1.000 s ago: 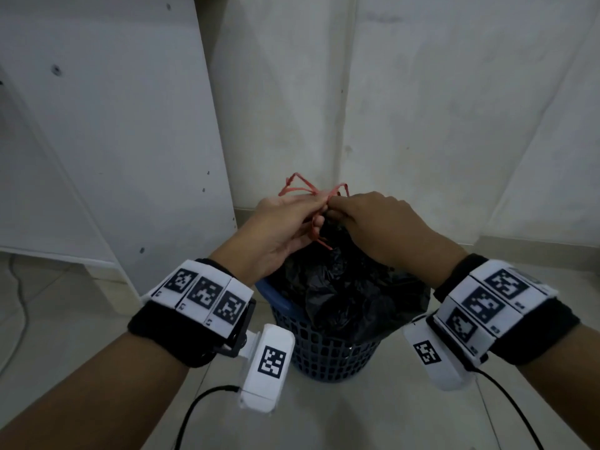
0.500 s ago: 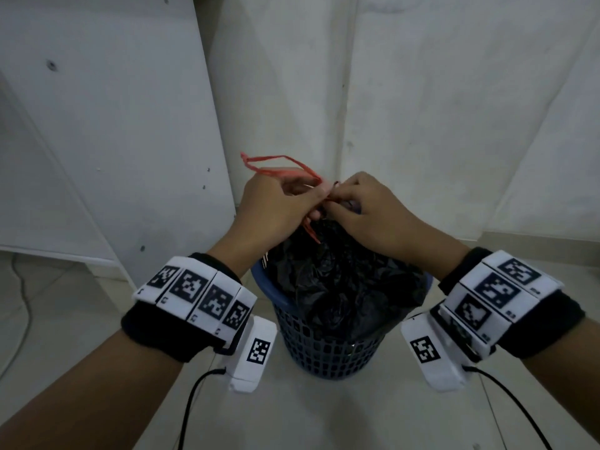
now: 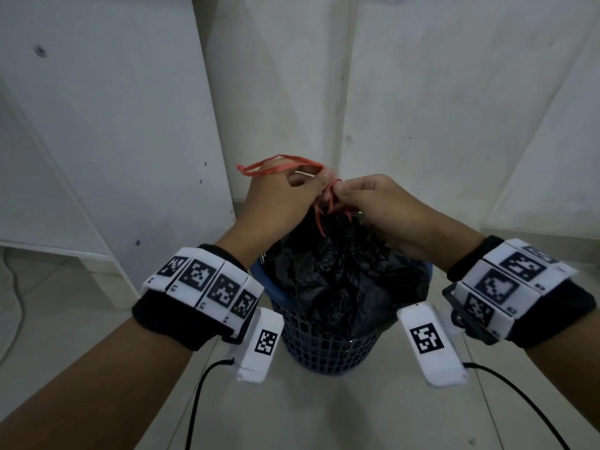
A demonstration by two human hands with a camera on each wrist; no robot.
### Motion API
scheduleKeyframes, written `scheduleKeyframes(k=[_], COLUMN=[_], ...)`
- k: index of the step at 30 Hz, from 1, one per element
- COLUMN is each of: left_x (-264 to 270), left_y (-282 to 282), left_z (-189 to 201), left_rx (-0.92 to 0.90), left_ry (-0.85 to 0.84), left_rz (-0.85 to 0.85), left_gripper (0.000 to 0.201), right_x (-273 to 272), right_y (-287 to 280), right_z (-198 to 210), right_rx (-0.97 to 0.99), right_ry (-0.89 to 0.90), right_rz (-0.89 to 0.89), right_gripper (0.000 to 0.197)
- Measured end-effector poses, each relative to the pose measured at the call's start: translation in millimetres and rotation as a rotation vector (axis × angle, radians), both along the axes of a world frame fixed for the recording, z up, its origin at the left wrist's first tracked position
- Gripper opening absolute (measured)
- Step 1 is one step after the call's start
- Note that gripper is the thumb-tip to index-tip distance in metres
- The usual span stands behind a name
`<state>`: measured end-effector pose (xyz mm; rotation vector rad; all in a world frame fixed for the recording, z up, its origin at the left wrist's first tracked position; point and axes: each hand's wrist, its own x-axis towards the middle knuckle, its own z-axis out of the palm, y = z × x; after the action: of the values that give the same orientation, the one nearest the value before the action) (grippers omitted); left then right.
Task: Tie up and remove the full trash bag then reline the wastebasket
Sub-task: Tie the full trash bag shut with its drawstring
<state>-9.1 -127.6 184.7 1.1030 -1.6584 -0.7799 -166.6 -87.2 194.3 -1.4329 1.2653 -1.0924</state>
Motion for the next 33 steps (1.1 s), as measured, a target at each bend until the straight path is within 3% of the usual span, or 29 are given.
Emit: scheduleKeyframes(k=[5,8,12,14,16,26,30,33], left_x=[-8,-10,-7,-7,-9,-10,-9,-8], left_y=[-1,0,-4,-4,-4,1,4,5], left_z=[-4,-5,-10,-11,-11,-10,-9,-9], left_rx=[0.376,0.501,0.515,0.527,0.555,0.601,0.587,0.591], left_ry=[0.358,0.458,0.473,0.476,0.484,0.501,0.502,0.514], left_rz=[-0.129,-0.164,-0.142,-0.142,-0.153,-0.189,-0.181,-0.167], left_gripper=[0.025,0.015,0.015,0.015,0.017,0.022,0.020,0.018], right_x=[0,0,0,2,3,4,7,8], right_y=[-3,-4,-2,-2,-1,1,1,-1], right_z=[-2,-4,-3,-3,-3,-11,-10,-9], right_rx=[0.151,0.190,0.227,0.238,0.227,0.198,0.204,0.212], right_ry=[-0.286,-0.358,-0.405,-0.393,-0.375,-0.404,-0.403,-0.406], right_rz=[0.081,0.108,0.133,0.140,0.126,0.142,0.121,0.110], right_gripper=[0.025,0.020,0.017,0.034,0.039,0.023,0.032,0.019])
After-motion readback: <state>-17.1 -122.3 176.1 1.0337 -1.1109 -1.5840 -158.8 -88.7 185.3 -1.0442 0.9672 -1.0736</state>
